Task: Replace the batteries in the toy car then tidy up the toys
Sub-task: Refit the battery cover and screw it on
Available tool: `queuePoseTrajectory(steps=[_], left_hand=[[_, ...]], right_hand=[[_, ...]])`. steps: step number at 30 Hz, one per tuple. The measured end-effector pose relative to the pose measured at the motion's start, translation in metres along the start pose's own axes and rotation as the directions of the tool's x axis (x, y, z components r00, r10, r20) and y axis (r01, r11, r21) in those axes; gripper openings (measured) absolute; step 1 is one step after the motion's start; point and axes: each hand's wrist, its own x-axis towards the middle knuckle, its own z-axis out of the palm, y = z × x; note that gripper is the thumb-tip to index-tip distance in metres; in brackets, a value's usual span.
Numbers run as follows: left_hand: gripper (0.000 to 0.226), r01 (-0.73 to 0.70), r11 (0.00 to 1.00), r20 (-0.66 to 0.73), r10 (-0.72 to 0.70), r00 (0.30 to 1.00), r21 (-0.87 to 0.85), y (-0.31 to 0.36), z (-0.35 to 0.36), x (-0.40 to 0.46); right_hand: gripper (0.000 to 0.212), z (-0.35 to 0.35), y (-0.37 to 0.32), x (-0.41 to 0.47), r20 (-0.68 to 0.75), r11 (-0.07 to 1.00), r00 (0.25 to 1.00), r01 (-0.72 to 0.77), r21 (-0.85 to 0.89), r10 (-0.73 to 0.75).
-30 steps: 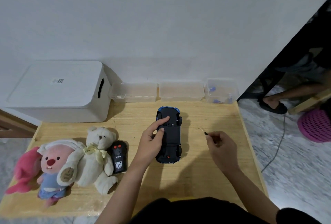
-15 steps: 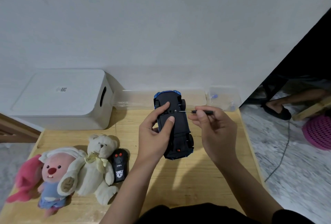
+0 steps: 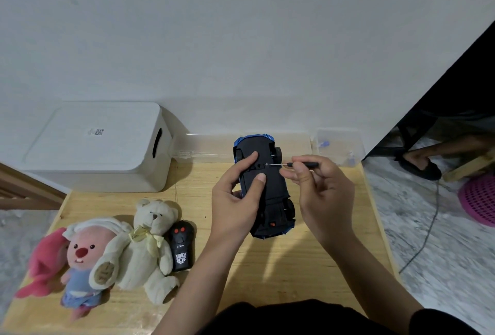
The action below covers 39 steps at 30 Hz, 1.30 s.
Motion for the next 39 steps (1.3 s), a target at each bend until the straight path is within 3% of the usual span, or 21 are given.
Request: queuePoseTrajectory(steps=[6, 14, 17, 21, 27, 32, 39], left_hand=[[0.038, -0.017, 1.000, -0.006, 0.017, 1.000, 0.024, 0.001, 0.001, -0.002], [0.039, -0.018, 0.998, 0.006, 0.018, 1.000, 0.060, 0.001, -0.001, -0.005], [0.039, -0.016, 0.996, 0.010, 0.015, 1.000, 0.092, 0.002, -0.003, -0.006], [0.038, -0.002, 0.995, 0.018, 0.000, 1.000, 0.104, 0.003, -0.007, -0.007], [0.038, 0.046, 0.996, 0.043, -0.049, 0.998, 0.075, 0.006, -0.011, -0.006], [0.037, 0.074, 0.996, 0.058, -0.076, 0.995, 0.042, 0.007, -0.012, -0.006], [0.035, 0.086, 0.996, 0.080, -0.087, 0.993, 0.025, 0.009, -0.012, -0.007]], right_hand=[[0.020, 0.001, -0.002, 0.000, 0.009, 1.000, 1.000, -0.006, -0.010, 0.006], [0.014, -0.001, -0.007, 0.001, 0.051, 0.996, 0.998, 0.023, -0.085, -0.019], [0.010, -0.002, -0.007, 0.006, 0.113, 0.992, 0.992, 0.067, -0.103, -0.055], [0.007, -0.006, -0.009, 0.022, 0.259, 0.958, 0.944, 0.248, -0.143, -0.206], [0.013, -0.010, -0.014, 0.039, 0.432, 0.988, 0.897, 0.137, -0.064, -0.096], [0.034, -0.004, -0.015, 0.037, 0.380, 0.980, 0.906, 0.201, -0.003, -0.185], [0.025, -0.004, -0.014, 0.038, 0.275, 0.922, 0.883, 0.387, 0.033, -0.381]])
